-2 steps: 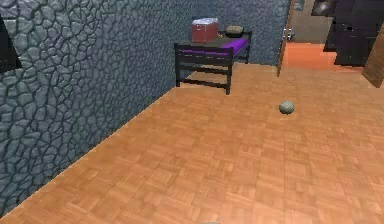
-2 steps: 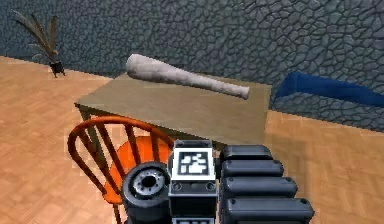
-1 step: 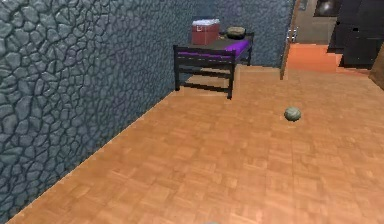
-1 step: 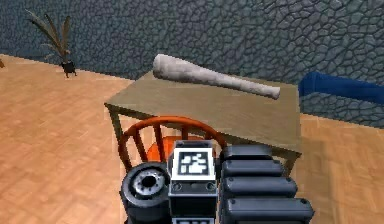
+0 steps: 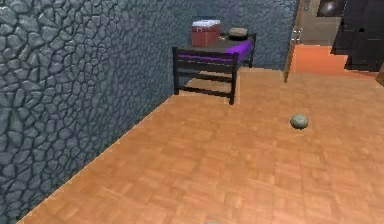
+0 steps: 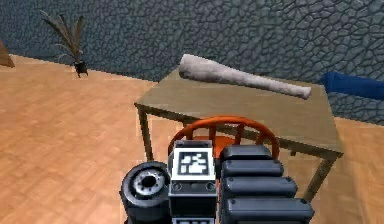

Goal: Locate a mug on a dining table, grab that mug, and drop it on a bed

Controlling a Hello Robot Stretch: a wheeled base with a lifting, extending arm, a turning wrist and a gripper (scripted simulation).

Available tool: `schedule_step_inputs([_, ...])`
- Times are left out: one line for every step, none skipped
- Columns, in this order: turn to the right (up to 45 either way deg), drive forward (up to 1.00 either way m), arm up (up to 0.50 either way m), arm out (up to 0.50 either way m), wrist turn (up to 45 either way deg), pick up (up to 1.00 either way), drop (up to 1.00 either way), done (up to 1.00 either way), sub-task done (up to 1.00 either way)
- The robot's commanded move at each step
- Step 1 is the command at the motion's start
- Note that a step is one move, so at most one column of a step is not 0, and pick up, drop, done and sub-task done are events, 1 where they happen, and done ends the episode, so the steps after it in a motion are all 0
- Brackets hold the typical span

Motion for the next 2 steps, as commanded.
schedule_step_inputs([39.0,0.00,0.00,0.00,0.0,0.00,0.00,0.00,0.00])
schedule_step_inputs([0.0,1.00,0.00,0.00,0.0,0.00,0.00,0.00,0.00])
